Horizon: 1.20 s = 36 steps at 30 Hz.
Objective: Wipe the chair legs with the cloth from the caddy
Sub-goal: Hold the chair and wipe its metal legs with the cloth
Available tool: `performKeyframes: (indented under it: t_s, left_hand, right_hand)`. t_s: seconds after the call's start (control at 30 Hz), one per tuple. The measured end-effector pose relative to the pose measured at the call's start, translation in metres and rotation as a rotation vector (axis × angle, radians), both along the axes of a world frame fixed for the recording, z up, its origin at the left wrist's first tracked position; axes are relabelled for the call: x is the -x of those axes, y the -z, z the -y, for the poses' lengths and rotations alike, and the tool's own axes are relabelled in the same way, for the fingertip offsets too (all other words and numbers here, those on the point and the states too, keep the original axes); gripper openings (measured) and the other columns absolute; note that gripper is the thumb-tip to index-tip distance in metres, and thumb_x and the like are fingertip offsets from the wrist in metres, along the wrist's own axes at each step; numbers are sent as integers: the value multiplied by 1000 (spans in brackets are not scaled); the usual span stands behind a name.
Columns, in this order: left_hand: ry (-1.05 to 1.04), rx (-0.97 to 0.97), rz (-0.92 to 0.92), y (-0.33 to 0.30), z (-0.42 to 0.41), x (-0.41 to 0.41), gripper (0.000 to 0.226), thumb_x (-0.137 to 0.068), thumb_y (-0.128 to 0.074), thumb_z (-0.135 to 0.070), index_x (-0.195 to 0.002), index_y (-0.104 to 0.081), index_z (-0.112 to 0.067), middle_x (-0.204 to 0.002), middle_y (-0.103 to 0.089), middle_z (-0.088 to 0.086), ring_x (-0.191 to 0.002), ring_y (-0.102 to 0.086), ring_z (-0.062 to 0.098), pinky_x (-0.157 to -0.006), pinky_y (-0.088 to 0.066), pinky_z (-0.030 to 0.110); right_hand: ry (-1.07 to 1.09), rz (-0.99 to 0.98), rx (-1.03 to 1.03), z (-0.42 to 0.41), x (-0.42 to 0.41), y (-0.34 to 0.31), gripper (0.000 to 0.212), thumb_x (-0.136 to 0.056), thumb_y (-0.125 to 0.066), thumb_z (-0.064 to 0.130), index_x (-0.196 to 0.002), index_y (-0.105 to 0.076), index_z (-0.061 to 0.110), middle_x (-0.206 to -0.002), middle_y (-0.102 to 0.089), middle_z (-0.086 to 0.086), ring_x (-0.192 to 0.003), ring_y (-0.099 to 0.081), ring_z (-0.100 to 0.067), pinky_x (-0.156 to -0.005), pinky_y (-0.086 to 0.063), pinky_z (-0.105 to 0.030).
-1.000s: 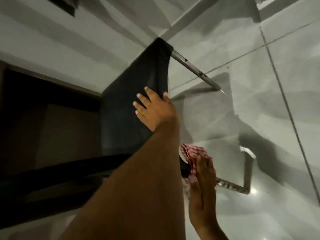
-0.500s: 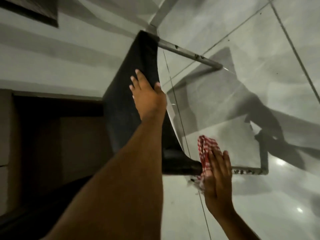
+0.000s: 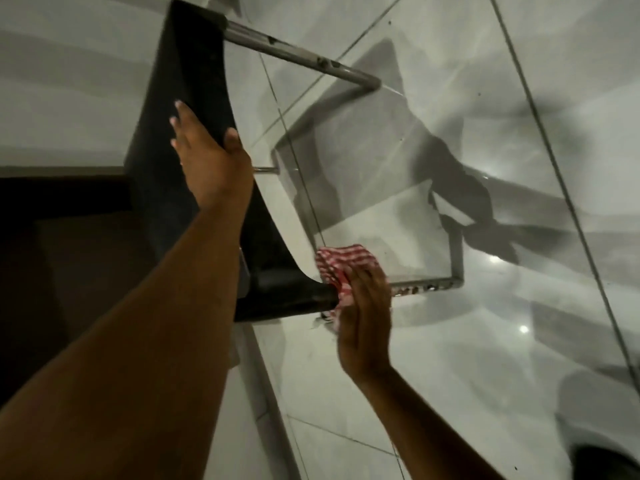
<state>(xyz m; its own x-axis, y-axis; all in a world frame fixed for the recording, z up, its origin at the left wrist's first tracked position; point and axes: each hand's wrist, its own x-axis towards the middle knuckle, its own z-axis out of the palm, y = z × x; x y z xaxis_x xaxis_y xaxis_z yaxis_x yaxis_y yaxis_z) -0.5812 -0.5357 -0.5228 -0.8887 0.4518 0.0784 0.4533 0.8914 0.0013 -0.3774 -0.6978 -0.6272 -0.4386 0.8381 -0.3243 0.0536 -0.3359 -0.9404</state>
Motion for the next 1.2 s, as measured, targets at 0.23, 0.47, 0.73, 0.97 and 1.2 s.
performKeyframes:
  t_s: [0.23,0.47,0.73,0.97,1.2]
  left_hand:
    - [5,-70,0,0,1,2,73,-98,-53,-28,-156,-8,-23,-166,-15,4,-153,-13,28,-121,-18,45]
    - [18,-44,11,-2,9,-2,73,-99,-52,-29,-156,-8,-23,-166,-15,4,-153,-14,27,-122,-22,47]
    - [25,-60,28,-3,12,-1,73,-98,-53,-31,-156,-9,-23,-166,-16,3,-152,-16,27,-122,-22,47]
    - [37,-60,15,-1,16,3,74,-97,-53,-31,-156,-9,-25,-165,-19,3,-150,-23,29,-119,-29,53]
    - [28,-51,-8,0,16,5,74,-97,-54,-32,-156,-10,-26,-163,-24,3,-149,-28,27,-118,-32,50]
  right_hand:
    - [119,115,162,8,-24,95,46,-102,-29,12,-135,-54,-9,-144,-52,-26,-141,-43,-42,-115,-34,-62]
    - [98,27,265,24,4,43,51,-104,-26,24,-139,-53,-1,-151,-48,-17,-151,-29,-33,-127,-19,-49]
    - [166,107,344,40,-5,97,60,-105,-23,38,-147,-40,-1,-159,-31,-28,-153,-20,-42,-125,-16,-62]
    - [338,-37,681,21,2,126,36,-102,-42,-8,-136,-46,-17,-149,-43,-32,-140,-44,-25,-125,-25,-47]
    - [293,-43,459,54,17,44,55,-102,-30,26,-150,-33,-1,-163,-26,-7,-157,-4,-11,-129,-4,-32]
